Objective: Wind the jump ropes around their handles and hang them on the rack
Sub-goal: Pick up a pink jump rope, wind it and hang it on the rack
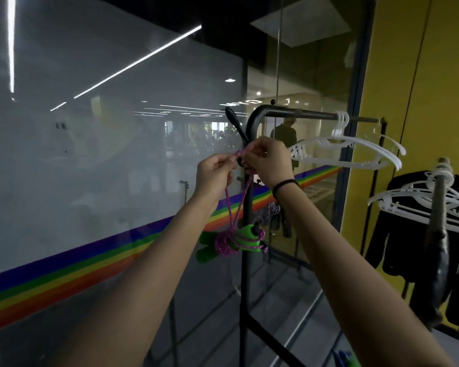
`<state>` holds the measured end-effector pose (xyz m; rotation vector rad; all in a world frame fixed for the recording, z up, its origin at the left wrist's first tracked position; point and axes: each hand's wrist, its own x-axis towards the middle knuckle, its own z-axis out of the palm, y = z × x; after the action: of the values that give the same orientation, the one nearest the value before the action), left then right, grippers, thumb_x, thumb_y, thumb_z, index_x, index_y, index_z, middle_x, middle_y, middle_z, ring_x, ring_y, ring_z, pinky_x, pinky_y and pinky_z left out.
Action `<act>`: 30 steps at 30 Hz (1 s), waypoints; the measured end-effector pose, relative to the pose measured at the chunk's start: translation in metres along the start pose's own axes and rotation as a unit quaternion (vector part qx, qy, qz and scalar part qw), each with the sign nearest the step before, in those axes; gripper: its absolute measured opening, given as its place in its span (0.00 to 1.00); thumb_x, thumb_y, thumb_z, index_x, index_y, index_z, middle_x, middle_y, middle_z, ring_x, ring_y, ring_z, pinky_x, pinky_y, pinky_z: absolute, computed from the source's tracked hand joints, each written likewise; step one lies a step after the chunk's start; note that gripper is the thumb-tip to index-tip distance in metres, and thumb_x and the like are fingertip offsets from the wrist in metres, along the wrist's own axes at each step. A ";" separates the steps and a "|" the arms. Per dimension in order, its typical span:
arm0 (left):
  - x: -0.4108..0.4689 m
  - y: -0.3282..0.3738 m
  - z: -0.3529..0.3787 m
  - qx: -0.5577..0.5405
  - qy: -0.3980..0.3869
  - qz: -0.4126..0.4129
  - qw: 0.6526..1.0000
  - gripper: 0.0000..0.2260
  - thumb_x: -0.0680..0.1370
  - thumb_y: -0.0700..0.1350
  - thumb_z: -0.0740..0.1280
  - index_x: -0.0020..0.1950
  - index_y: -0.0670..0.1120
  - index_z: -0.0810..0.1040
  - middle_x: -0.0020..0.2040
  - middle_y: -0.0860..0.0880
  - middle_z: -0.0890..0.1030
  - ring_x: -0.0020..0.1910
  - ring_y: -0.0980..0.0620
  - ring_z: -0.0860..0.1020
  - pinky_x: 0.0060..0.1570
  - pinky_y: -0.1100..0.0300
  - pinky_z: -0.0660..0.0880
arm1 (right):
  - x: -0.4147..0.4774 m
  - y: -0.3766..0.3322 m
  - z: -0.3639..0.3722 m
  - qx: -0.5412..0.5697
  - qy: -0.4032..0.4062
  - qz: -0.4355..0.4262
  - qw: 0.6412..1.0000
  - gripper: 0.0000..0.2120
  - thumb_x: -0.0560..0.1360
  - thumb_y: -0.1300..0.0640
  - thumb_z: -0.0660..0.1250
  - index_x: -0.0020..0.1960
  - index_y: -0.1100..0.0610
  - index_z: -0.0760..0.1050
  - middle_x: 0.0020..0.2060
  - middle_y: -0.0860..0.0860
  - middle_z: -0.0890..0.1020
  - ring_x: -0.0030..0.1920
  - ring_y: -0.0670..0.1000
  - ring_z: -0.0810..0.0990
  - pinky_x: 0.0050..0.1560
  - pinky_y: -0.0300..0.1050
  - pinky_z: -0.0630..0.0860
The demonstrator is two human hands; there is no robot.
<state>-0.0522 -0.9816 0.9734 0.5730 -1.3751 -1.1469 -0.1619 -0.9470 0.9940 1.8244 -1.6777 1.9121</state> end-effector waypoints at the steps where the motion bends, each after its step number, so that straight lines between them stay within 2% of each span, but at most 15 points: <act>1: 0.005 -0.002 0.001 -0.009 0.009 -0.001 1.000 0.06 0.77 0.36 0.64 0.43 0.44 0.78 0.35 0.47 0.76 0.30 0.55 0.69 0.32 0.62 0.68 | 0.003 0.004 0.002 -0.011 0.012 -0.005 1.000 0.02 0.72 0.60 0.69 0.44 0.57 0.76 0.37 0.54 0.82 0.38 0.52 0.82 0.39 0.45 0.82; 4: 0.018 -0.010 0.001 -0.029 0.014 -0.023 0.999 0.05 0.76 0.34 0.64 0.48 0.40 0.79 0.35 0.46 0.76 0.31 0.53 0.71 0.35 0.60 0.71 | 0.009 0.013 0.007 -0.039 0.024 -0.003 0.999 0.03 0.72 0.60 0.69 0.44 0.57 0.77 0.38 0.55 0.82 0.39 0.53 0.82 0.41 0.48 0.81; 7: 0.023 -0.021 -0.001 -0.027 0.006 -0.062 0.998 0.06 0.76 0.33 0.65 0.50 0.38 0.79 0.35 0.45 0.77 0.32 0.51 0.73 0.39 0.58 0.74 | 0.005 0.021 0.008 -0.030 0.018 0.017 0.999 0.04 0.72 0.59 0.70 0.44 0.58 0.76 0.36 0.54 0.81 0.34 0.52 0.81 0.36 0.46 0.81; 11: 0.012 -0.030 -0.003 -0.024 -0.034 -0.097 0.994 0.07 0.76 0.34 0.64 0.53 0.38 0.78 0.38 0.45 0.78 0.34 0.51 0.76 0.36 0.61 0.76 | -0.009 0.034 0.010 -0.023 0.017 0.031 0.999 0.05 0.73 0.59 0.68 0.41 0.54 0.72 0.38 0.54 0.81 0.37 0.54 0.82 0.38 0.48 0.81; 15: 0.001 -0.030 -0.011 0.007 -0.033 -0.096 0.995 0.08 0.76 0.33 0.63 0.53 0.39 0.79 0.41 0.46 0.80 0.40 0.50 0.79 0.48 0.57 0.78 | -0.022 0.034 0.018 -0.047 0.028 0.025 0.998 0.06 0.73 0.61 0.67 0.42 0.54 0.69 0.35 0.46 0.75 0.38 0.49 0.77 0.35 0.35 0.72; 17: -0.008 -0.029 -0.019 0.017 -0.020 -0.106 0.994 0.07 0.76 0.33 0.63 0.51 0.40 0.80 0.42 0.46 0.81 0.43 0.49 0.79 0.50 0.56 0.77 | -0.030 0.033 0.020 -0.060 0.025 0.042 0.997 0.04 0.73 0.61 0.67 0.44 0.56 0.71 0.37 0.46 0.76 0.39 0.48 0.76 0.37 0.38 0.73; 21: -0.034 -0.021 -0.032 0.013 -0.018 -0.130 0.991 0.06 0.77 0.36 0.63 0.48 0.43 0.79 0.43 0.46 0.81 0.41 0.52 0.79 0.39 0.61 0.76 | -0.058 0.022 0.019 -0.076 0.015 0.032 0.997 0.02 0.72 0.62 0.66 0.42 0.56 0.75 0.43 0.54 0.80 0.42 0.50 0.78 0.42 0.42 0.75; 23: -0.049 -0.020 -0.037 0.018 -0.026 -0.146 0.989 0.06 0.77 0.38 0.63 0.50 0.42 0.80 0.43 0.46 0.81 0.40 0.52 0.79 0.38 0.60 0.78 | -0.077 0.011 0.016 -0.072 -0.015 0.025 0.997 0.04 0.72 0.62 0.65 0.40 0.54 0.74 0.42 0.53 0.79 0.40 0.49 0.77 0.40 0.39 0.75; 25: -0.065 -0.018 -0.043 0.023 -0.032 -0.148 0.988 0.06 0.77 0.39 0.64 0.48 0.43 0.80 0.42 0.46 0.81 0.43 0.48 0.80 0.49 0.52 0.78 | -0.095 0.001 0.012 -0.049 -0.054 0.034 0.997 0.07 0.72 0.63 0.65 0.38 0.53 0.74 0.39 0.51 0.80 0.37 0.47 0.77 0.38 0.36 0.74; 26: -0.073 -0.015 -0.045 0.028 -0.030 -0.147 0.988 0.05 0.77 0.40 0.64 0.47 0.45 0.81 0.42 0.46 0.81 0.45 0.46 0.80 0.53 0.50 0.76 | -0.104 -0.004 0.009 -0.029 -0.078 0.048 0.995 0.08 0.72 0.64 0.65 0.38 0.51 0.73 0.38 0.52 0.80 0.37 0.48 0.78 0.39 0.38 0.76; 28: -0.095 -0.008 -0.050 0.043 -0.022 -0.143 0.989 0.06 0.77 0.40 0.64 0.45 0.46 0.80 0.42 0.46 0.81 0.46 0.46 0.79 0.48 0.52 0.75 | -0.123 -0.011 0.001 0.017 -0.125 0.075 0.989 0.12 0.73 0.63 0.64 0.37 0.48 0.72 0.39 0.54 0.81 0.38 0.51 0.78 0.42 0.47 0.78; 30: -0.123 0.002 -0.053 0.043 -0.008 -0.145 0.988 0.06 0.77 0.39 0.64 0.45 0.46 0.80 0.40 0.47 0.80 0.41 0.50 0.78 0.40 0.60 0.74 | -0.144 -0.020 -0.009 0.040 -0.166 0.086 0.982 0.12 0.73 0.63 0.64 0.37 0.47 0.72 0.38 0.53 0.79 0.38 0.53 0.78 0.43 0.51 0.78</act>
<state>0.0205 -0.8892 0.9099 0.8487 -1.3898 -1.3302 -0.1095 -0.8435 0.9058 2.2006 -1.9378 1.8409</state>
